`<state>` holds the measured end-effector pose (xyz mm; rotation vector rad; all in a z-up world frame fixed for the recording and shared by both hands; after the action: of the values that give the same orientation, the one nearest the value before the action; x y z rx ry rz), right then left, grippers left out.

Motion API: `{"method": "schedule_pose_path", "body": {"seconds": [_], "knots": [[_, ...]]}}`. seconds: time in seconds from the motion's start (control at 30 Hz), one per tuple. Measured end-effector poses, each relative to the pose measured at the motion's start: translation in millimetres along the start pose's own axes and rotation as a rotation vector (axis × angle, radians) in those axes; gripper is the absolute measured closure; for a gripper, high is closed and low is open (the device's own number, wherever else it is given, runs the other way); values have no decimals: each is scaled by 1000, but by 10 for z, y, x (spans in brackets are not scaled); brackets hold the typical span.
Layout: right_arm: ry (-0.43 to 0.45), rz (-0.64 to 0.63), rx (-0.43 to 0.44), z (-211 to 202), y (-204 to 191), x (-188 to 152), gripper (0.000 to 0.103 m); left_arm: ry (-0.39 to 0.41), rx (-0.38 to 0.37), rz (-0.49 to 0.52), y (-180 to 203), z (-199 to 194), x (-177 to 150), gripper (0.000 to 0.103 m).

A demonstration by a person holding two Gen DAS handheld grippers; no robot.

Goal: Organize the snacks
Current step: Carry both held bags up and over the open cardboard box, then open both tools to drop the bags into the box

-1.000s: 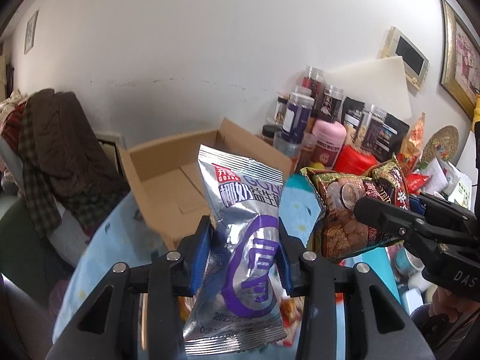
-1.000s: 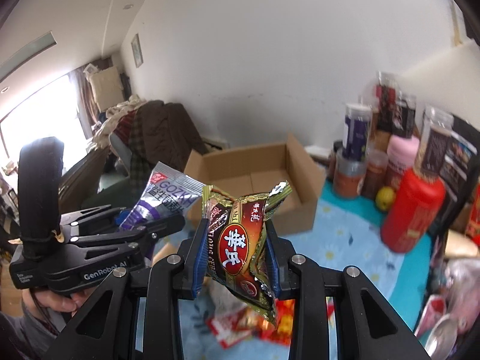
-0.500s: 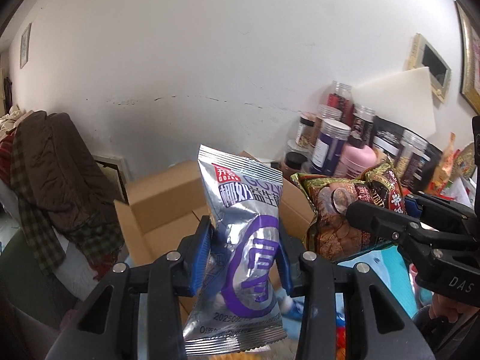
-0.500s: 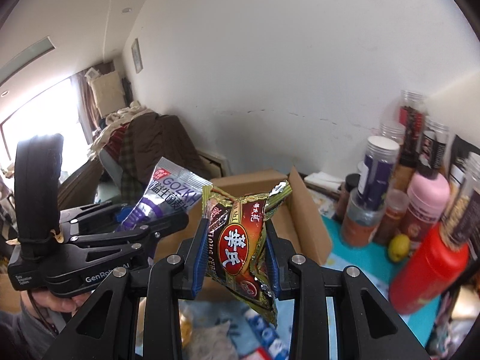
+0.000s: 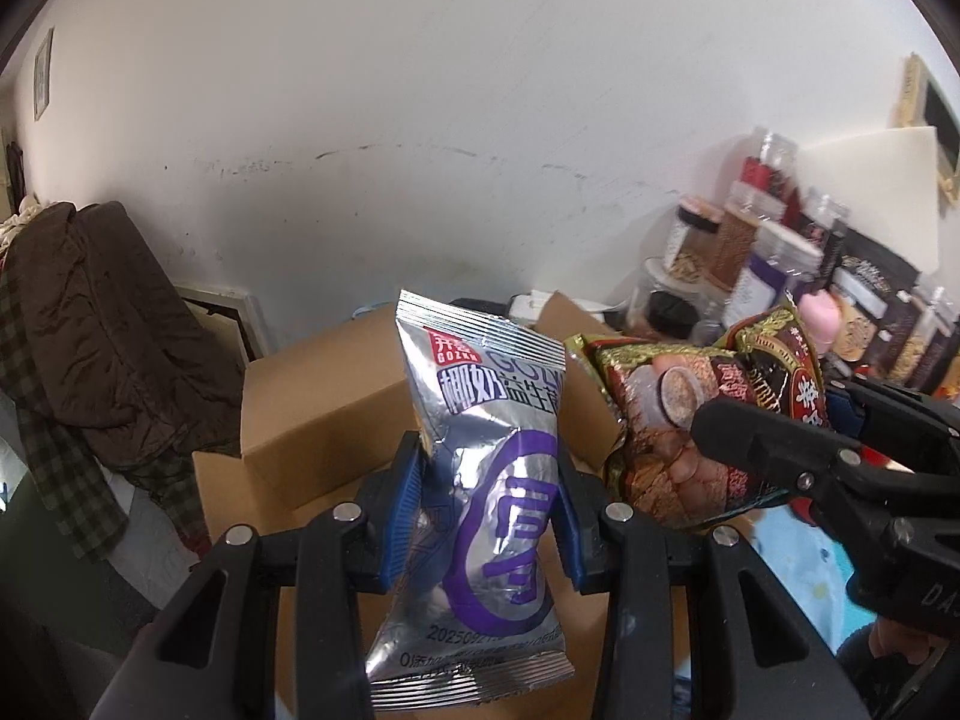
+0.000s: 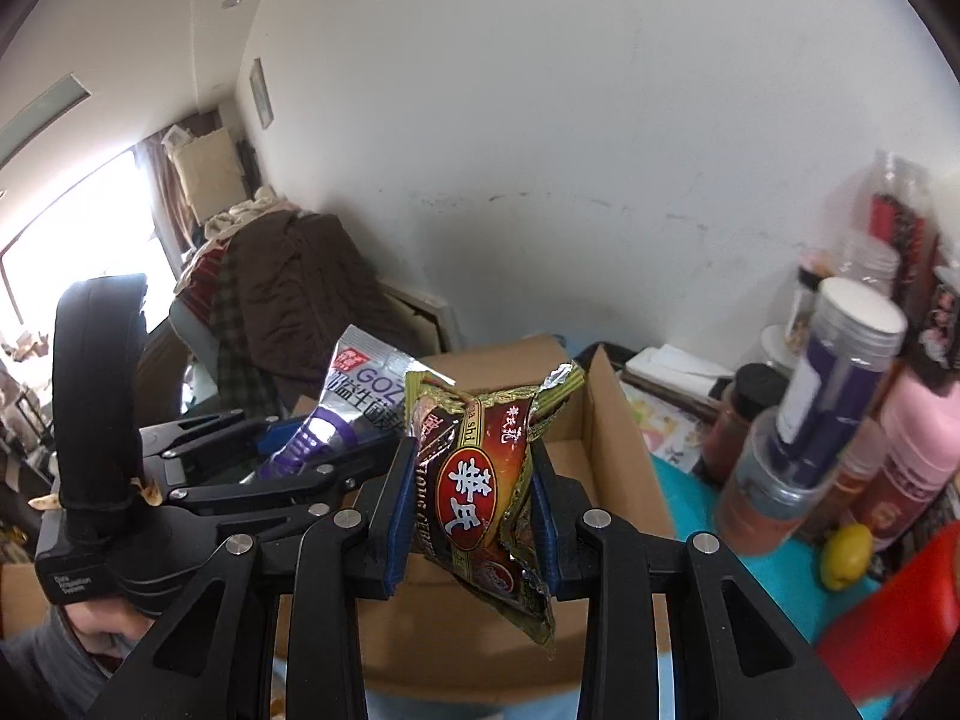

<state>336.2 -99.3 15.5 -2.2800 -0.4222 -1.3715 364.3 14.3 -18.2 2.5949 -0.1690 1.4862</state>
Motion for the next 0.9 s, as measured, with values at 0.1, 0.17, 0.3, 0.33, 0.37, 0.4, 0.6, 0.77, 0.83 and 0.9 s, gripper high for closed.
{"method": "schedule_pose_path", "body": {"seconds": [0.1, 0.17, 0.3, 0.33, 0.37, 0.4, 0.6, 0.77, 0.83, 0.9], "knots": [[-17, 2, 5, 150, 11, -29, 70, -23, 20, 9, -30, 166, -40, 64], [-39, 0, -2, 266, 40, -76, 70, -47, 32, 8, -61, 281, -92, 64], [-87, -2, -8, 470, 79, -185, 70, -102, 51, 12, -111, 468, -206, 64], [-98, -1, -11, 509, 84, -220, 70, -125, 65, 23, -126, 520, -244, 64], [-109, 1, -14, 539, 88, -240, 70, -141, 74, 32, -139, 551, -269, 64], [-120, 4, -18, 566, 97, -264, 70, -154, 80, 36, -140, 585, -286, 64], [-200, 20, -46, 738, 187, -436, 70, -282, 97, 45, -199, 744, -488, 64], [-261, 12, -68, 843, 234, -584, 69, -352, 111, 55, -228, 815, -628, 64], [-281, 6, -81, 875, 242, -629, 69, -373, 115, 54, -234, 828, -676, 64], [-297, -1, -91, 904, 256, -672, 69, -379, 116, 46, -237, 834, -686, 64]]}}
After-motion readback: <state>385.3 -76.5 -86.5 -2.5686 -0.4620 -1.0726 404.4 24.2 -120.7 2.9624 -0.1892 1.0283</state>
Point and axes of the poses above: each gripper's, at about its wrist camera, not at the fingertips, and z roughly the way its jaws point, y to its right, x to its top, the point moved 6 cm from there along z, roughly the way its jaws point, and after that the axes turned 11 degrees about y, right-handed, at the moved point
